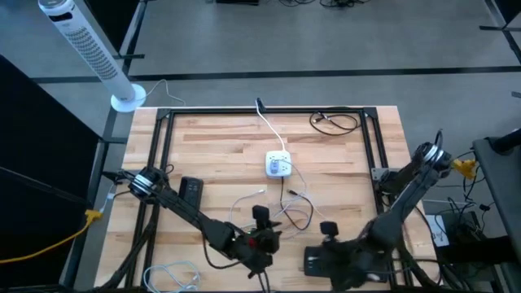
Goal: Insert USB
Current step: Insert the white charger cable into the bottom black outlet extension
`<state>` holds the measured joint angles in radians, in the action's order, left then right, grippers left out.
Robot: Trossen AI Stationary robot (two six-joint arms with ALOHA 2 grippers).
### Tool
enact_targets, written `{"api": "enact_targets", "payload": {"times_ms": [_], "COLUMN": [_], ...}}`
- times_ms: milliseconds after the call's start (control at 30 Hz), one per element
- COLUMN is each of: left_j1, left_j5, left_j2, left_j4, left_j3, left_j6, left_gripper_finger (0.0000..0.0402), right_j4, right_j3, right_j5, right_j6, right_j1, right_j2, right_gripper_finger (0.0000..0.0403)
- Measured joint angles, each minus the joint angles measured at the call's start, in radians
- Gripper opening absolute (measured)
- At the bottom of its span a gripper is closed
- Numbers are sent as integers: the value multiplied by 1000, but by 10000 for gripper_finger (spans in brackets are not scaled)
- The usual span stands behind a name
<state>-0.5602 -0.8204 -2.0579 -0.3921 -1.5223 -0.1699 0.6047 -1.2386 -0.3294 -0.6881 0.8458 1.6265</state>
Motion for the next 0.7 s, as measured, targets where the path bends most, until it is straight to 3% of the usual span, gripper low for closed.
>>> {"api": "enact_targets", "payload": {"times_ms": [133, 233, 700], "left_j1": [-11, -29, -65], "left_j5": [0, 0, 0], "left_j2": [0, 0, 0], "left_j4": [-216, -304, -325], "left_j3": [0, 8, 59], "left_j6": [-224, -325, -366], "left_gripper_finger": [104, 95, 65], "right_j4": [17, 42, 100], "right_j3": [-13, -17, -42], "right_j5": [165, 210, 391], "right_j6": [-60, -84, -153], "right_j1": [-55, -88, -173], "right_j2": [82, 114, 148], "right_gripper_finger": [10, 10, 10]}}
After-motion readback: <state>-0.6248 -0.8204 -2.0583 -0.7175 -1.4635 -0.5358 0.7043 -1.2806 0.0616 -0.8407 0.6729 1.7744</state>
